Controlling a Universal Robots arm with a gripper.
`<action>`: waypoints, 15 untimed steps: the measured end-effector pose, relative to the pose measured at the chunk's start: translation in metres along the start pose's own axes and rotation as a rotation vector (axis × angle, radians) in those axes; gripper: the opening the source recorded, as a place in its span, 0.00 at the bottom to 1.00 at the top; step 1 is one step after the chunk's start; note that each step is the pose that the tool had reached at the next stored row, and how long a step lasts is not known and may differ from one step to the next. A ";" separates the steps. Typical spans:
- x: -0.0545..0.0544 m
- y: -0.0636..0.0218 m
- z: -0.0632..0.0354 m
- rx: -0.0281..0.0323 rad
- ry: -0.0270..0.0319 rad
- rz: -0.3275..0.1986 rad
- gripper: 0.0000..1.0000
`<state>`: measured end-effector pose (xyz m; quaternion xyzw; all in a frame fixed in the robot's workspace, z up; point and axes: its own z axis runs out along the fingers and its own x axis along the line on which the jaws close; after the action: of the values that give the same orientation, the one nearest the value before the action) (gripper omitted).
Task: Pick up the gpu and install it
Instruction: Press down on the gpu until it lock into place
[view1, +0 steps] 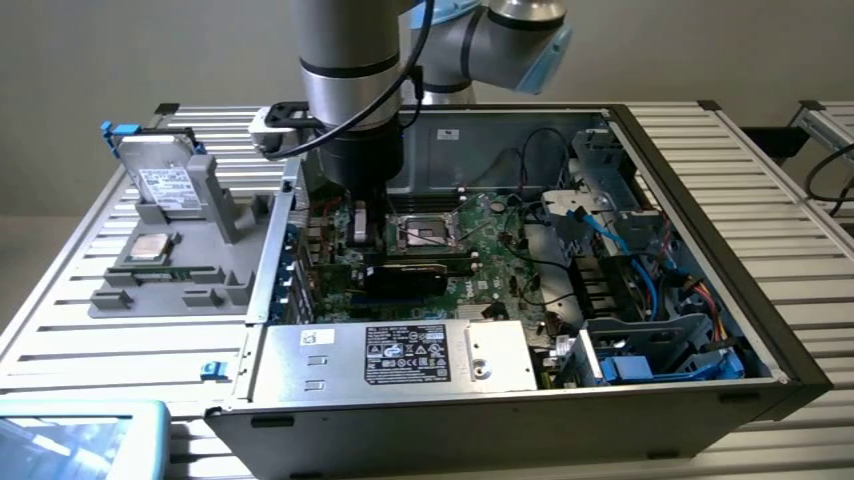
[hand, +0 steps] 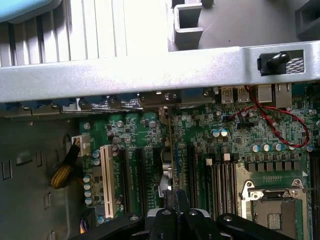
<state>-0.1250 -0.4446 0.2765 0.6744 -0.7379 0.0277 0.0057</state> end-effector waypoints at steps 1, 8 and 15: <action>0.000 0.0004 0.0004 0.0000 0.0001 0.005 0.12; 0.000 0.0064 0.0042 0.0071 0.0001 0.022 0.12; 0.000 0.0092 0.0058 0.0154 -0.0001 0.040 0.12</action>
<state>-0.1341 -0.4445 0.2704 0.6595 -0.7510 0.0334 0.0000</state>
